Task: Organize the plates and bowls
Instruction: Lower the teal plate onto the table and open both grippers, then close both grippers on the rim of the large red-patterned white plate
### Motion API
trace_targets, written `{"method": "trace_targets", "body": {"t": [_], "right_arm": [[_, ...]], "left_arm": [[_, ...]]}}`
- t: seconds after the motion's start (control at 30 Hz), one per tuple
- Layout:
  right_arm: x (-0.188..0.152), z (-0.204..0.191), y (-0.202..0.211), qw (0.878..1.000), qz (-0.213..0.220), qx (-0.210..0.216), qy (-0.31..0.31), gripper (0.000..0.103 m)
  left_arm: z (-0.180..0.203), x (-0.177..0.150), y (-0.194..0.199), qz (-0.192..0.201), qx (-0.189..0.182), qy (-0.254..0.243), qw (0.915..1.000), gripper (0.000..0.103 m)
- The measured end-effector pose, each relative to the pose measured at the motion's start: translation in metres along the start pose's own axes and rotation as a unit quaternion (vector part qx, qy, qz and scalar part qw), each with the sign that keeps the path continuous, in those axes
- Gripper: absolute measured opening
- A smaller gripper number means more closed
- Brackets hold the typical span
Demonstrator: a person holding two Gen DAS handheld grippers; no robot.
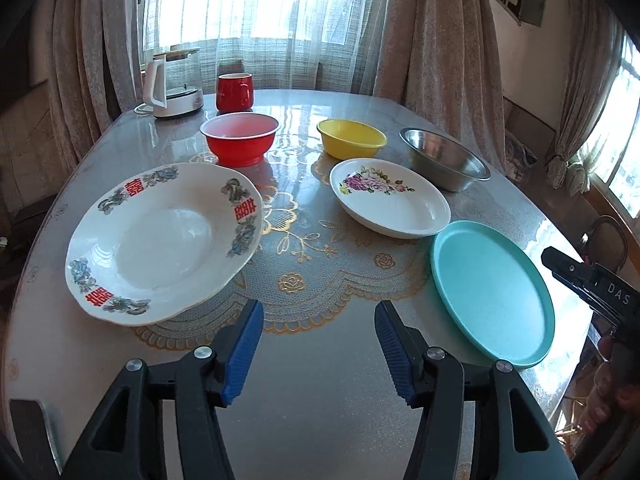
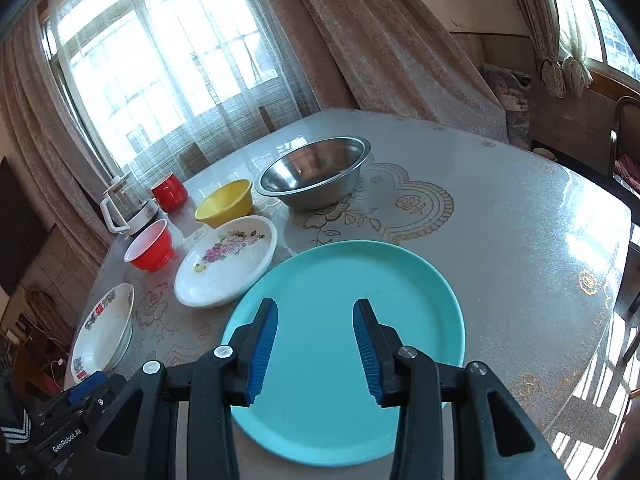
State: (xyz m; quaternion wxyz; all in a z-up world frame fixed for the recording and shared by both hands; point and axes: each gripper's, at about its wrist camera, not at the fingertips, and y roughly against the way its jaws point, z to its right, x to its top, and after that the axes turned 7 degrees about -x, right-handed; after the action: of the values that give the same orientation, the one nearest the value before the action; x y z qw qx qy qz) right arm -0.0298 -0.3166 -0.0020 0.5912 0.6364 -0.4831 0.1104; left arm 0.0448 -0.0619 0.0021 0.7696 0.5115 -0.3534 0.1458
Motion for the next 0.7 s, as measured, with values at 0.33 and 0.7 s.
{"method": "trace_targets", "body": {"t": [0.33, 0.7], "right_arm": [[-0.025, -0.062, -0.008, 0.996, -0.037, 0.042, 0.063, 0.040], [-0.052, -0.112, -0.020, 0.988, -0.073, 0.066, 0.121, 0.042]], "left_arm": [[-0.056, 0.002, 0.027, 0.027, 0.058, 0.045, 0.9970, 0.074], [-0.100, 0.001, 0.045, 0.041, 0.107, 0.075, 0.9905, 0.085]]}}
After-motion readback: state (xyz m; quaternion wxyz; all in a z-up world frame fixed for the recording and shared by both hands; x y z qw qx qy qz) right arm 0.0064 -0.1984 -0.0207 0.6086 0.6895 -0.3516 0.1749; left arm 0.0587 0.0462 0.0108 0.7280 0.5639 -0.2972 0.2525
